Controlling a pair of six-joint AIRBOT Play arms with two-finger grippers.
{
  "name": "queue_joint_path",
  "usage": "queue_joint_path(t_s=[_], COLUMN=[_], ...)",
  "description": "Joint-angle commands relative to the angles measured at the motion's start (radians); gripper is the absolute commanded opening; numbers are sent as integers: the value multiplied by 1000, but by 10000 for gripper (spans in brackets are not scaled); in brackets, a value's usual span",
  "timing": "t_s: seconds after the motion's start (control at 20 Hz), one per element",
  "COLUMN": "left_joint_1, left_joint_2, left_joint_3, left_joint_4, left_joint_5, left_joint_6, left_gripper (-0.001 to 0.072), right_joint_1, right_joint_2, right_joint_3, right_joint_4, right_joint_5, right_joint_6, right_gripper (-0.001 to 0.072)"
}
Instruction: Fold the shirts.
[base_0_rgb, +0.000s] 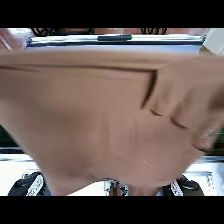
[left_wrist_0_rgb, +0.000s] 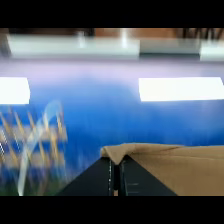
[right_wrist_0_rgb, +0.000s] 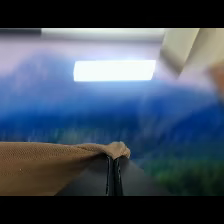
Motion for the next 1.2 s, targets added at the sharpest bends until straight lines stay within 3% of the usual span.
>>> queue_joint_path(t_s=[0.0,0.15,0.4,0.55,0.65,0.85,1.15], left_joint_1=[-3,-40,-90,-95,-95,-95,-87], left_joint_2=[-77,-239,-650,-858,-964,-1041,-1028], left_joint_3=[-286,-462,-397,-262,-161,-97,-97], left_joint_4=[13,12,-43,-45,-48,-75,142], left_joint_5=[13,188,481,542,541,496,25], left_joint_6=[11,25,26,34,46,45,78], left_gripper=[39,39,39,40,40,40,39], right_joint_1=[-1,12,150,182,174,174,180], right_joint_2=[-164,-337,-671,-771,-806,-813,-740], right_joint_3=[-225,-421,-429,-429,-429,-429,-429], right_joint_4=[107,210,251,257,260,251,141], right_joint_5=[34,-283,-707,-1002,-1093,-944,-393], right_joint_6=[-31,-34,-4,98,152,156,165], right_gripper=[58,58,58,58,58,58,58])
